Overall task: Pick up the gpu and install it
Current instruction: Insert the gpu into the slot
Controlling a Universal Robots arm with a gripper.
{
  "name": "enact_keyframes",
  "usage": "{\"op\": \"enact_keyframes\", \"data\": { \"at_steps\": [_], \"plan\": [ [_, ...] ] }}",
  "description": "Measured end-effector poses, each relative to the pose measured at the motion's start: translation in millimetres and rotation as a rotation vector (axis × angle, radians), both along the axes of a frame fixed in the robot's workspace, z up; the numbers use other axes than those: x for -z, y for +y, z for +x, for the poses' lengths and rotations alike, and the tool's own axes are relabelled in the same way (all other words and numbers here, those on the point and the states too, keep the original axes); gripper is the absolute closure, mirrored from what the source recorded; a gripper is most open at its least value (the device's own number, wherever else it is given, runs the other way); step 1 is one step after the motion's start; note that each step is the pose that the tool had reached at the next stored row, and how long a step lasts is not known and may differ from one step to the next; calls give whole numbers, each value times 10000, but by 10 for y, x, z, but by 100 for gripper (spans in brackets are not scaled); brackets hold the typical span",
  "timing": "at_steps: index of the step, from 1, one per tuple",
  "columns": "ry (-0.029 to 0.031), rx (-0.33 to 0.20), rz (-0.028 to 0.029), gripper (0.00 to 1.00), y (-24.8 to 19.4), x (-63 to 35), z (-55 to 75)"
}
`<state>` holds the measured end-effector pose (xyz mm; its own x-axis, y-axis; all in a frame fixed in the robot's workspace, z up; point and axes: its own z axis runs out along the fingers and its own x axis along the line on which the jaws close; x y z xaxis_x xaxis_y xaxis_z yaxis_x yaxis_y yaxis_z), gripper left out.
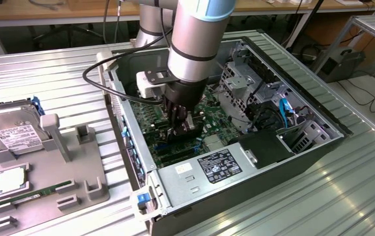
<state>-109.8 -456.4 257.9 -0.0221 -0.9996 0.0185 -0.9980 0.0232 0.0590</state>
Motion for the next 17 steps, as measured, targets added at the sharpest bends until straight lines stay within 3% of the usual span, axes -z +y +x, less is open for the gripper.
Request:
{"op": "enact_keyframes", "data": {
  "at_steps": [8, 10, 12, 15, 17],
  "plan": [
    [-32, 1, 34, 74, 0, -29, 0],
    [-43, 0, 79, 74, -1, -18, -1],
    [-41, 2, 231, 74, -1, -13, -1],
    [-44, 1, 580, 74, 0, -12, 0],
    [-45, 0, 583, 74, -1, -8, -2]
  ]
}}
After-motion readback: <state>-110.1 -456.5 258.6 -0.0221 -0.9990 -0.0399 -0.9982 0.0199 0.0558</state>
